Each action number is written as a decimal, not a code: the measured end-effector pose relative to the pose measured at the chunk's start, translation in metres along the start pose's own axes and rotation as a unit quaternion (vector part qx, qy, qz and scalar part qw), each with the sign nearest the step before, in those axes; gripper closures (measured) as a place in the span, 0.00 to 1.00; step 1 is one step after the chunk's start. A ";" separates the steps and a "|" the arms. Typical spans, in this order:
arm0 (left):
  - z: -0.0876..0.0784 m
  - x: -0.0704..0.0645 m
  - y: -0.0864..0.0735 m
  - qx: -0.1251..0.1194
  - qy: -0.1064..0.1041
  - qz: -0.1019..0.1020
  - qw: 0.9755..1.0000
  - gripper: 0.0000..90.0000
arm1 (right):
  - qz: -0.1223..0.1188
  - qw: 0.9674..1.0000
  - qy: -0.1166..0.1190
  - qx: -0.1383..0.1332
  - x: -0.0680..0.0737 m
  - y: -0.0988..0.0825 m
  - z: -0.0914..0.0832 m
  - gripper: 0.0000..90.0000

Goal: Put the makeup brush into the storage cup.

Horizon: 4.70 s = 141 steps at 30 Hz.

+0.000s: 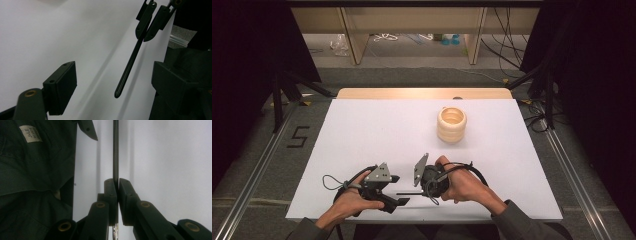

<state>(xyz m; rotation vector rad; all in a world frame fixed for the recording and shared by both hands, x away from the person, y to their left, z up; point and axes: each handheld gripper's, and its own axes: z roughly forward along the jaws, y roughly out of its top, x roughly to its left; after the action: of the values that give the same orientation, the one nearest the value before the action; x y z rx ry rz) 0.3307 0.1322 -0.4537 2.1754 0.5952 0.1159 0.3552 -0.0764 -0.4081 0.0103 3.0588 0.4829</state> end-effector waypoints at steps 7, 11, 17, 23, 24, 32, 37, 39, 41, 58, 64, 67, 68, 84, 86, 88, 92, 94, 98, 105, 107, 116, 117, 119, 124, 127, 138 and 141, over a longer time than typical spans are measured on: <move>0.004 -0.001 -0.001 0.008 -0.023 -0.004 1.000 0.26 | -0.009 1.000 0.006 0.009 0.002 0.001 0.002 0.95; 0.005 -0.003 -0.001 0.017 -0.029 -0.003 0.999 0.28 | -0.010 1.000 0.008 0.012 0.004 0.002 0.003 0.95; 0.007 -0.005 0.000 0.020 -0.032 -0.003 0.999 0.33 | -0.021 1.000 0.008 0.013 0.006 0.003 0.005 0.95; 0.011 -0.007 0.001 0.030 -0.045 0.009 0.998 0.39 | -0.036 0.999 0.010 0.002 0.006 0.005 0.006 0.95; 0.012 -0.007 0.001 0.031 -0.046 0.009 0.998 0.39 | -0.040 0.999 0.011 -0.001 0.005 0.005 0.007 0.95; 0.014 -0.011 0.003 0.040 -0.060 0.014 0.997 0.50 | -0.045 0.999 0.007 0.003 0.007 0.006 0.007 0.95; 0.015 -0.012 0.003 0.041 -0.067 0.013 0.997 0.54 | -0.043 0.999 0.015 0.001 0.009 0.007 0.007 0.95; 0.016 -0.012 0.003 0.041 -0.071 0.013 0.997 0.56 | -0.046 0.999 0.011 0.002 0.009 0.007 0.007 0.95; 0.016 -0.012 0.004 0.049 -0.070 0.022 0.996 0.58 | -0.049 0.999 0.011 0.003 0.009 0.008 0.008 0.95; 0.017 -0.013 0.006 0.048 -0.086 0.023 0.995 0.70 | -0.064 0.998 0.011 -0.001 0.011 0.010 0.008 0.95; 0.017 -0.012 0.006 0.048 -0.092 0.027 0.994 0.75 | -0.068 0.998 0.010 -0.002 0.011 0.010 0.007 0.95; 0.017 -0.013 0.006 0.047 -0.096 0.024 0.994 0.76 | -0.075 0.997 0.010 -0.001 0.011 0.011 0.007 0.95; 0.017 -0.013 0.005 0.046 -0.097 0.023 0.994 0.77 | -0.067 0.998 0.009 0.001 0.012 0.011 0.006 0.95; 0.018 -0.013 0.005 0.049 -0.104 0.031 0.993 0.81 | -0.084 0.996 0.010 -0.004 0.013 0.012 0.005 0.95; 0.018 -0.013 0.005 0.050 -0.105 0.033 0.993 0.82 | -0.081 0.997 0.010 -0.003 0.014 0.012 0.005 0.95; 0.018 -0.013 0.005 0.053 -0.108 0.038 0.992 0.83 | -0.081 0.997 0.011 -0.004 0.014 0.012 0.004 0.95; 0.018 -0.014 0.005 0.052 -0.109 0.040 0.992 0.85 | -0.082 0.997 0.011 -0.004 0.014 0.013 0.005 0.95; 0.018 -0.014 0.005 0.050 -0.109 0.038 0.992 0.86 | -0.084 0.996 0.013 -0.004 0.014 0.013 0.005 0.95; 0.018 -0.014 0.005 0.051 -0.110 0.038 0.992 0.89 | -0.087 0.996 0.011 -0.004 0.014 0.013 0.004 0.95; 0.018 -0.014 0.005 0.054 -0.119 0.047 0.990 0.93 | -0.094 0.995 0.016 -0.004 0.015 0.013 0.005 0.95; 0.018 -0.014 0.005 0.054 -0.120 0.048 0.990 0.94 | -0.094 0.995 0.016 -0.003 0.015 0.013 0.005 0.95; 0.016 -0.012 0.005 0.050 -0.120 0.045 0.991 0.94 | -0.087 0.996 0.014 -0.011 0.014 0.012 0.000 0.90; 0.015 -0.011 0.005 0.048 -0.118 0.040 0.991 0.94 | -0.076 0.997 0.015 -0.007 0.016 0.013 -0.003 0.87; 0.015 -0.009 0.004 0.048 -0.114 0.035 0.992 0.94 | -0.055 0.998 0.002 -0.008 0.018 0.012 -0.012 0.78; 0.014 -0.008 0.004 0.043 -0.109 0.024 0.993 0.94 | -0.043 0.999 -0.013 -0.026 0.014 0.008 -0.021 0.67; 0.012 -0.004 0.004 0.043 -0.096 0.016 0.994 0.94 | -0.026 0.998 -0.025 -0.051 0.010 0.003 -0.029 0.57; 0.002 0.015 0.004 -0.015 -0.034 -0.040 0.999 0.94 | 0.057 0.984 -0.077 -0.148 -0.001 -0.026 -0.043 0.41; -0.003 0.019 0.004 -0.028 -0.011 -0.050 0.998 0.94 | 0.095 0.973 -0.093 -0.187 -0.006 -0.035 -0.048 0.40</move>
<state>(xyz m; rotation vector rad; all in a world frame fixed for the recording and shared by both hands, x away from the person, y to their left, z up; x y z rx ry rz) 0.3481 0.1405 -0.4512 2.0860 0.6787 0.0543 0.3587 -0.1243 -0.3732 0.3168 2.7483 1.0002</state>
